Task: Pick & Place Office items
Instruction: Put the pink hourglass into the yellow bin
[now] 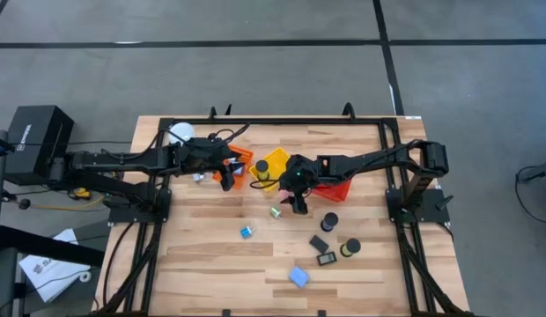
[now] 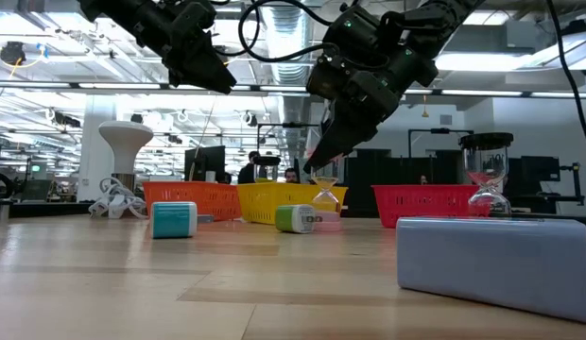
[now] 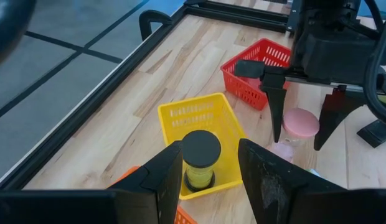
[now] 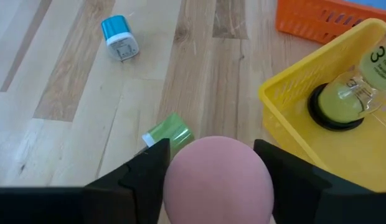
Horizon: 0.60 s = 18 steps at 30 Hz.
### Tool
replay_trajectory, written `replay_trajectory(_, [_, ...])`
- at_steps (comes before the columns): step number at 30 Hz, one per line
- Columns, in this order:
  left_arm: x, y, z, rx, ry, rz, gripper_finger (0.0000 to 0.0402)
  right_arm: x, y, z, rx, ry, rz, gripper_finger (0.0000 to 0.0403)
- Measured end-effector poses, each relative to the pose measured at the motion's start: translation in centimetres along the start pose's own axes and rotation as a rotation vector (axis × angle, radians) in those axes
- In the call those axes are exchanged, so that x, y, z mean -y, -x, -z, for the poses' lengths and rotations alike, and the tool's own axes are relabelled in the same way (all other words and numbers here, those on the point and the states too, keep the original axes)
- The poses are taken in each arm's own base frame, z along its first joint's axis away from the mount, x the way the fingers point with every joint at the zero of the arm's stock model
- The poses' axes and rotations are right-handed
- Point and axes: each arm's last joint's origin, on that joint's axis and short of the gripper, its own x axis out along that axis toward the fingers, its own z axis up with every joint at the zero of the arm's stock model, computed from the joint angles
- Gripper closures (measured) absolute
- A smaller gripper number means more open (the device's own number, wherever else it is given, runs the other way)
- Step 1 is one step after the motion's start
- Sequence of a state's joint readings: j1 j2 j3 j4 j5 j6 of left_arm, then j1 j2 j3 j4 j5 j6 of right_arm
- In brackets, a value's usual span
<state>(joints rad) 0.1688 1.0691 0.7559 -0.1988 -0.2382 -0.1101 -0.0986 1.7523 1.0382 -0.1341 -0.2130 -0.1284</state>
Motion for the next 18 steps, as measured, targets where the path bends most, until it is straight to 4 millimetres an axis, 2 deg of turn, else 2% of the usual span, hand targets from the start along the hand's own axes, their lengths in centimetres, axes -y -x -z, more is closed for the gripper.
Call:
replay_trajectory(5, [0.01, 0.00, -0.07, 0.007, 0.002, 0.001, 0.0252, 0.00, 0.00, 0.00, 0.000, -0.021, 0.000, 0.0216])
replay_trajectory(8, [0.01, 0.00, -0.08, 0.008, 0.002, 0.001, 0.0252, -0.03, -0.01, 0.00, 0.000, -0.023, -0.001, 0.0212])
replay_trajectory(13, [0.02, 0.00, -0.19, 0.019, 0.005, 0.002, 0.0252, -0.33, -0.14, -0.03, -0.001, -0.017, -0.007, 0.0180])
replay_trajectory(18, [0.03, 0.00, -0.25, 0.025, 0.006, 0.003, 0.0252, -0.43, -0.17, -0.08, 0.003, -0.022, -0.008, 0.0202])
